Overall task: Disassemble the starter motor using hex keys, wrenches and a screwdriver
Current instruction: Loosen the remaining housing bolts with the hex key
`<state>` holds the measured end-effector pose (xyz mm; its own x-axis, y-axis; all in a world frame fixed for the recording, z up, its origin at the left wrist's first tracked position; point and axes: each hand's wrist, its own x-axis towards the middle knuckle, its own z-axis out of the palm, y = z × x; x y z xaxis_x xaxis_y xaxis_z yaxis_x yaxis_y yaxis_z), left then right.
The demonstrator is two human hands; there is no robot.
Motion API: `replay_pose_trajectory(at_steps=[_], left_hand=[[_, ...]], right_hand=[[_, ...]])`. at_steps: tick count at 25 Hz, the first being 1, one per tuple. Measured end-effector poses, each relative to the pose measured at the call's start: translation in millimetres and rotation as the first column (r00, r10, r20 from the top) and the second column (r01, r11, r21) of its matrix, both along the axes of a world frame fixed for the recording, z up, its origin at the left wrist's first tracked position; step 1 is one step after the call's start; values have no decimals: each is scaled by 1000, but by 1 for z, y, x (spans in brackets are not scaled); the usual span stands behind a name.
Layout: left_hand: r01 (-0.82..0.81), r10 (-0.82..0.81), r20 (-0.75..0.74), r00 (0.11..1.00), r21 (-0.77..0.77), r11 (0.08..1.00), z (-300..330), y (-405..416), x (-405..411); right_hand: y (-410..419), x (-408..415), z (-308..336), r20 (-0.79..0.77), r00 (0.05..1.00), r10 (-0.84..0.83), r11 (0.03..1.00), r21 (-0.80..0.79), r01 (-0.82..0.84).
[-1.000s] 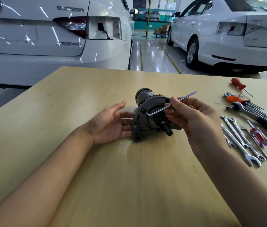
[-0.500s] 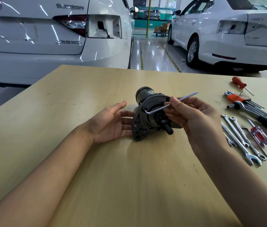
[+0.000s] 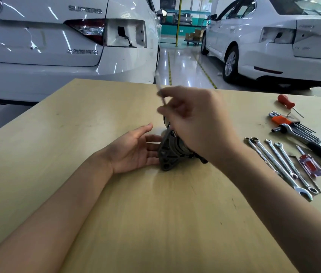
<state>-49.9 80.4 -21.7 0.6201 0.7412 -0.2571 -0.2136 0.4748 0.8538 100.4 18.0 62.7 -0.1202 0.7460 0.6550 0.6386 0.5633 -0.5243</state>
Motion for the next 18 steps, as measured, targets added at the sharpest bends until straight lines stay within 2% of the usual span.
replay_pose_trajectory(at_steps=[1, 2, 4, 5, 7, 8, 9, 10, 11, 12, 13, 14, 15, 16, 18], left_hand=[[-9, 9, 15, 1000, 16, 1000, 1, -2, -1], [-29, 29, 34, 999, 23, 999, 2, -3, -1], [-41, 42, 58, 997, -21, 999, 3, -4, -3], [-19, 22, 57, 998, -51, 999, 3, -4, -4], [18, -15, 42, 999, -74, 997, 3, -3, -5], [23, -20, 39, 999, -73, 997, 4, -2, -5], [25, -21, 45, 999, -85, 996, 4, -2, -4], [29, -24, 54, 998, -94, 995, 4, -2, -3], [28, -23, 57, 998, -91, 995, 4, -2, -3], [23, -19, 47, 999, -73, 997, 2, -1, -2], [14, -13, 22, 1000, -53, 998, 1, 0, -2], [3, -3, -1, 1000, -40, 999, 1, 1, -1], [-5, 4, -13, 1000, -36, 999, 1, 1, 0], [-9, 9, -13, 1000, -39, 999, 1, 2, 0], [-4, 4, -3, 1000, -49, 999, 0, 2, 0]], right_hand=[[0, -8, 0, 211, 977, 21, 999, 22, -26], [-1, -15, -1, 415, 907, 64, 998, -6, -68], [-7, -23, -8, 727, 664, 174, 985, -117, -129], [-11, -25, -13, 807, 550, 215, 976, -159, -147], [-17, -22, -19, 865, 445, 233, 970, -172, -173], [-18, -17, -19, 864, 452, 222, 968, -140, -207], [-18, -11, -19, 828, 516, 220, 961, -94, -259], [-17, -3, -21, 728, 645, 234, 954, -43, -298], [-18, 5, -23, 539, 804, 251, 955, -1, -298], [-21, 14, -26, 249, 930, 272, 959, 14, -284], [-24, 22, -28, -95, 956, 276, 960, -16, -279], [-26, 30, -30, -419, 874, 248, 950, -71, -303], [-25, 36, -32, -645, 743, 176, 934, -128, -333], [-24, 41, -33, -767, 635, 90, 914, -190, -359], [-19, 50, -34, -858, 511, -51, 880, -280, -384]])
